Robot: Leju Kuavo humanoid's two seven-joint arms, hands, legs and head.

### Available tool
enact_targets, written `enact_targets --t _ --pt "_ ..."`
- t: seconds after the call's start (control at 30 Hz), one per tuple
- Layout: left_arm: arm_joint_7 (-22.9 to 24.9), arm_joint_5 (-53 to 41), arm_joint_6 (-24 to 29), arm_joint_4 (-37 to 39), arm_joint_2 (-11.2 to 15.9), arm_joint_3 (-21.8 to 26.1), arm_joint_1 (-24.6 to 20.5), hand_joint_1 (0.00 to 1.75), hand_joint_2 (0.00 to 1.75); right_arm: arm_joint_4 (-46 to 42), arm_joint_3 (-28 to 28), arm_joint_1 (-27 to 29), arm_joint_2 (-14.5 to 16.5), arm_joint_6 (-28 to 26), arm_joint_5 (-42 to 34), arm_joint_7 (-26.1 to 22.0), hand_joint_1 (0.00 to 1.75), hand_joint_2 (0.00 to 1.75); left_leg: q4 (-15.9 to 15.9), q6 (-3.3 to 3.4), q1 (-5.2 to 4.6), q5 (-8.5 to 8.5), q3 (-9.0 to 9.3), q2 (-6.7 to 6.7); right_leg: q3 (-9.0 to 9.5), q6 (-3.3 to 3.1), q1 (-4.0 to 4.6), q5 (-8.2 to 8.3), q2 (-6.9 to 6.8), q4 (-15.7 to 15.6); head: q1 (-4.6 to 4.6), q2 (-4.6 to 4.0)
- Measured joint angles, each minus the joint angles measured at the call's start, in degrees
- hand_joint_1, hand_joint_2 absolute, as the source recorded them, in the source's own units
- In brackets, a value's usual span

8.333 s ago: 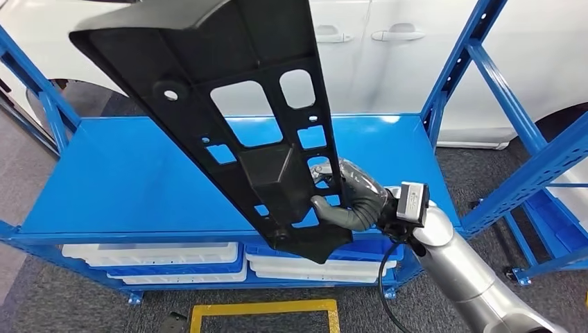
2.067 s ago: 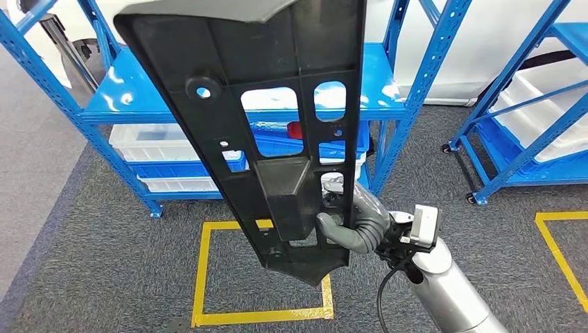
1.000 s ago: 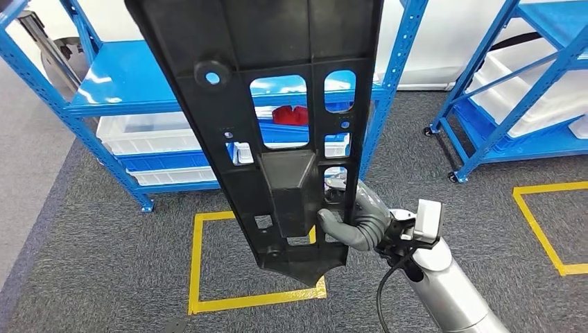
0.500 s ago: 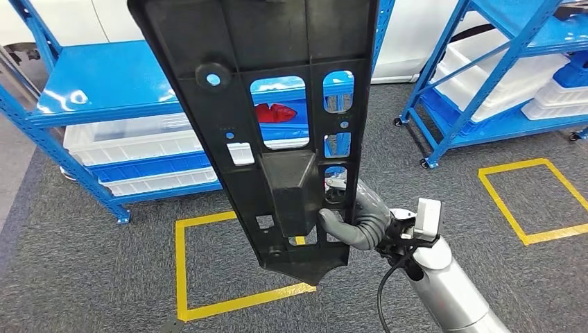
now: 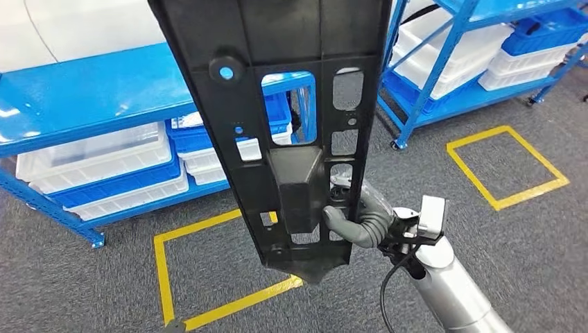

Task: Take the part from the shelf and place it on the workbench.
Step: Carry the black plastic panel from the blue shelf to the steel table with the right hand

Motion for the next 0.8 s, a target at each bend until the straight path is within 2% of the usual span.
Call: enact_targets --t 0.03,0.07,0.1,0.13,0.17,0.23,0.27,0.3,0.37,0.4,0.47,0.5,0.53,0.57,0.6,0.63,0.67,0.73,0.77,0.8 --pt "-0.01 0.04 0.01 0.00 0.02 0.01 0.16 0.00 1.75 0.00 -0.01 0.22 0.04 -0.01 -0.02 -0.02 1.69 1.75 4.07 -0.10 0.00 -1.80 -1.82 -0.51 -0.04 -0.07 0.02 0.01 0.60 0.03 -0.01 0.00" --pt "-0.03 0.10 0.02 0.00 0.04 0.01 0.34 0.00 1.75 0.00 -0.01 0.53 0.07 -0.02 -0.02 -0.04 1.69 1.75 7.26 -0.17 0.00 -2.82 -3.29 -0.70 -0.06 -0.10 0.04 0.02 1.26 0.08 -0.01 0.00" --pt "-0.09 0.22 0.04 0.00 0.06 0.02 0.48 0.00 1.75 0.00 -0.02 0.87 0.07 -0.02 -0.02 -0.06 1.69 1.75 8.55 -0.20 0.01 -2.71 -3.94 -0.75 -0.07 -0.08 0.05 0.01 1.95 0.15 -0.01 -0.01" --pt "-0.18 0.37 0.08 0.00 0.07 0.04 0.59 0.00 1.75 -0.01 -0.04 1.18 0.07 0.00 -0.02 -0.09 1.69 1.75 7.47 -0.18 0.02 -1.45 -3.48 -0.81 -0.05 -0.03 0.03 -0.02 2.63 0.25 -0.01 -0.01" --pt "-0.31 0.53 0.12 0.00 0.08 0.07 0.66 0.00 1.75 -0.01 -0.10 1.45 0.07 0.02 -0.02 -0.13 1.69 1.75 4.25 -0.12 0.08 0.67 -2.05 -1.11 -0.02 0.07 -0.01 -0.09 3.32 0.41 -0.01 0.00" --pt "-0.67 0.94 0.21 0.01 0.08 0.29 0.90 0.00 1.75 -0.02 -0.30 1.84 0.07 0.08 -0.05 -0.22 1.69 1.75 -3.52 0.11 0.36 3.99 1.50 -3.22 -0.25 0.50 -0.02 -0.34 4.68 1.00 0.00 0.00" --pt "-0.80 1.09 0.26 0.02 0.07 0.46 1.07 0.00 1.75 -0.03 -0.38 2.03 0.07 0.11 -0.08 -0.27 1.69 1.75 -5.98 0.23 0.48 4.66 2.60 -4.17 -0.53 0.83 -0.01 -0.38 5.30 1.27 -0.01 0.01" --pt "-0.90 1.21 0.32 0.03 0.05 0.64 1.27 0.00 1.75 -0.03 -0.45 2.26 0.07 0.19 -0.11 -0.32 1.69 1.75 -7.01 0.41 0.51 4.61 3.06 -4.78 -0.84 1.18 -0.01 -0.34 5.87 1.43 -0.01 0.01" --pt "-0.87 1.25 0.40 0.04 -0.02 0.91 1.58 0.00 1.75 -0.03 -0.64 2.78 -0.06 0.43 -0.15 -0.44 1.69 1.75 -7.28 0.92 0.48 4.64 3.09 -4.04 -1.25 1.93 -0.10 -0.10 6.83 1.35 -0.01 0.01" --pt "-0.84 1.25 0.43 0.04 -0.06 1.01 1.65 0.00 1.75 -0.03 -0.83 3.01 -0.16 0.65 -0.19 -0.50 1.69 1.75 -7.54 1.31 0.52 4.81 3.18 -3.50 -1.44 2.25 -0.07 -0.30 6.39 1.60 0.01 0.00" --pt "-0.79 1.20 0.45 0.04 -0.20 1.09 1.67 0.00 1.75 -0.03 -1.16 3.24 -0.32 1.03 -0.29 -0.62 1.69 1.75 -8.07 2.04 0.67 5.11 3.35 -2.33 -3.04 2.78 -0.01 -2.38 3.95 4.97 0.01 -0.01" --pt "-0.78 1.13 0.45 0.04 -0.25 1.10 1.71 0.00 1.75 -0.03 -1.26 3.37 -0.34 1.15 -0.36 -0.66 1.69 1.75 -8.14 2.26 0.58 5.13 3.39 -1.75 -4.63 2.99 -0.03 -4.14 2.40 8.33 0.01 -0.01" --pt "-0.76 0.99 0.45 0.04 -0.31 1.09 1.79 0.00 1.75 -0.03 -1.28 3.58 -0.33 1.19 -0.41 -0.68 1.69 1.75 -8.13 2.38 0.48 5.10 3.36 -1.15 -6.56 3.19 -0.15 -5.92 1.55 12.32 0.00 -0.01" --pt "-0.75 0.84 0.44 0.04 -0.35 1.09 1.90 0.00 1.75 -0.07 -1.30 3.95 -0.32 1.19 -0.46 -0.68 1.69 1.75 -8.11 2.42 0.39 5.05 3.34 -0.52 -8.19 3.33 -0.27 -7.06 1.17 15.65 0.01 -0.01" --pt "-0.75 0.61 0.44 0.04 -0.37 1.09 1.96 0.00 1.75 -0.19 -1.34 4.46 -0.34 1.14 -0.46 -0.67 1.69 1.75 -8.09 2.43 0.33 5.00 3.34 0.09 -8.98 3.40 -0.37 -7.26 0.96 17.33 0.01 0.00" --pt "-0.73 0.33 0.44 0.04 -0.40 1.06 1.95 0.00 1.75 -0.47 -1.47 5.08 -0.43 1.05 -0.43 -0.66 1.69 1.75 -8.06 2.41 0.29 4.94 3.36 0.66 -8.60 3.38 -0.42 -6.38 0.81 16.69 0.01 0.00" --pt "-0.68 0.07 0.44 0.04 -0.44 1.02 1.88 0.00 1.75 -0.97 -1.70 5.77 -0.60 0.94 -0.35 -0.67 1.69 1.75 -8.03 2.37 0.26 4.86 3.43 1.16 -7.01 3.23 -0.41 -4.66 0.53 13.74 0.01 0.00" --pt "-0.48 -0.51 0.44 0.04 -0.63 0.91 1.64 0.00 1.75 -2.43 -2.39 7.26 -1.09 0.76 -0.14 -0.82 1.69 1.75 -7.99 2.14 0.07 4.65 3.65 2.01 -2.55 2.46 0.04 -1.48 -1.71 5.44 0.00 0.00" --pt "-0.34 -0.78 0.45 0.04 -0.73 0.86 1.51 0.00 1.75 -3.26 -2.82 7.98 -1.31 0.70 -0.04 -0.97 1.69 1.75 -7.99 1.92 -0.01 4.56 3.74 2.38 -1.11 2.01 0.39 -0.73 -2.78 2.62 0.00 0.01" --pt "-0.18 -1.03 0.44 0.04 -0.83 0.81 1.40 0.00 1.75 -4.00 -3.25 8.67 -1.53 0.63 0.03 -1.13 1.69 1.75 -7.99 1.66 -0.09 4.47 3.84 2.80 -0.46 1.61 0.73 -0.55 -3.50 1.21 0.00 0.00"
